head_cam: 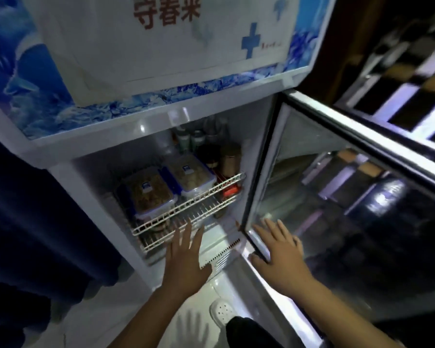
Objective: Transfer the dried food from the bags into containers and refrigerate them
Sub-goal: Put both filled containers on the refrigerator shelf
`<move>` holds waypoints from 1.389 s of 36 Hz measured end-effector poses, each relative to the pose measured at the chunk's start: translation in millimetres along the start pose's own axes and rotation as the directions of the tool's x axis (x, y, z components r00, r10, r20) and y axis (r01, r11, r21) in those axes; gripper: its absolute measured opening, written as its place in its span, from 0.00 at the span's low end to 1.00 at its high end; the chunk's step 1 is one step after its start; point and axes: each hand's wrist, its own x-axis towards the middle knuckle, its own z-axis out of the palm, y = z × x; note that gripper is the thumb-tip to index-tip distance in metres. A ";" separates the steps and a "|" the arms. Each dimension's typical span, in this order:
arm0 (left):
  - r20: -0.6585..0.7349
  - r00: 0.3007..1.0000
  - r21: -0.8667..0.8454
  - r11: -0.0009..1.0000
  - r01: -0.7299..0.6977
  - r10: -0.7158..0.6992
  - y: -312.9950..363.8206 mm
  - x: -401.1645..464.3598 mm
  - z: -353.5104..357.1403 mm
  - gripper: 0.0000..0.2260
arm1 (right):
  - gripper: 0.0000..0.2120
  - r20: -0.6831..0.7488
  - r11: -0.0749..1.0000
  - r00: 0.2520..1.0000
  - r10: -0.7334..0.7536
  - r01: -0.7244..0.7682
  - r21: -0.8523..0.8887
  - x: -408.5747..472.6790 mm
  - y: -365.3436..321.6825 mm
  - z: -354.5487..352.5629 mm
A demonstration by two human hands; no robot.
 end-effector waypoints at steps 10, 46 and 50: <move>-0.019 0.925 0.004 0.925 -0.379 0.379 147.1 1.5 -23.1 0.44 | 0.31 -0.507 0.963 0.837 0.206 -0.266 -0.049 -113.4 71.7 -148.9; -0.072 0.835 -0.343 0.773 -0.534 0.545 238.8 -87.6 -130.7 0.21 | 0.19 0.230 0.743 0.869 -0.438 0.206 0.637 -176.7 114.8 -210.4; -0.010 0.892 -0.295 0.851 -0.434 0.451 206.2 -110.8 -152.7 0.29 | 0.23 0.215 0.738 0.845 -0.489 0.269 0.619 -139.1 90.0 -183.8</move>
